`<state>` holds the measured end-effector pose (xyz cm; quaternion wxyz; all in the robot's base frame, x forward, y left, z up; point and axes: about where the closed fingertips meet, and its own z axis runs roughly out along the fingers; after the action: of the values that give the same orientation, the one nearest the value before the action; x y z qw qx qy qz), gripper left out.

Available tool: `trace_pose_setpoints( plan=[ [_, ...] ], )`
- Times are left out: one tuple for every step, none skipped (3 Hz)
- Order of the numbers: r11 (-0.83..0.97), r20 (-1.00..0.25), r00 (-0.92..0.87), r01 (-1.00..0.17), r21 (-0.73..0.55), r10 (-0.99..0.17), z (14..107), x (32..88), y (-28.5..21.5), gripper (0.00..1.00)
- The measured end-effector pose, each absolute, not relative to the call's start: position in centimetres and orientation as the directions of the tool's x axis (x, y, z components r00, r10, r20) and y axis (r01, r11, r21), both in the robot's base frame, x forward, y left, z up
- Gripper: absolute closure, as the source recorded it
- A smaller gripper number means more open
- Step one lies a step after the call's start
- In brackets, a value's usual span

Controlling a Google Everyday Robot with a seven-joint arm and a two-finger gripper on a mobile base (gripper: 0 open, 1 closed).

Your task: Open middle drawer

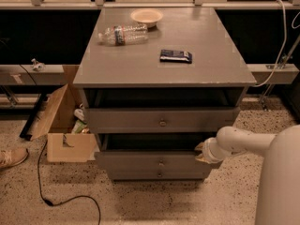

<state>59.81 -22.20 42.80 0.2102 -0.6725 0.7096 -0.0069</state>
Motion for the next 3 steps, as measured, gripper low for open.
trace_pose_setpoints(
  plan=[
    [0.095,-0.289,-0.007,-0.952,-0.292,-0.957,42.8,59.8,-22.2,0.00],
    [0.093,-0.284,-0.008,-0.953,-0.288,-0.959,42.7,59.8,-22.2,0.00],
    [0.056,-0.207,-0.012,-0.977,-0.208,-0.978,41.3,59.1,-22.2,0.00]
  ],
)
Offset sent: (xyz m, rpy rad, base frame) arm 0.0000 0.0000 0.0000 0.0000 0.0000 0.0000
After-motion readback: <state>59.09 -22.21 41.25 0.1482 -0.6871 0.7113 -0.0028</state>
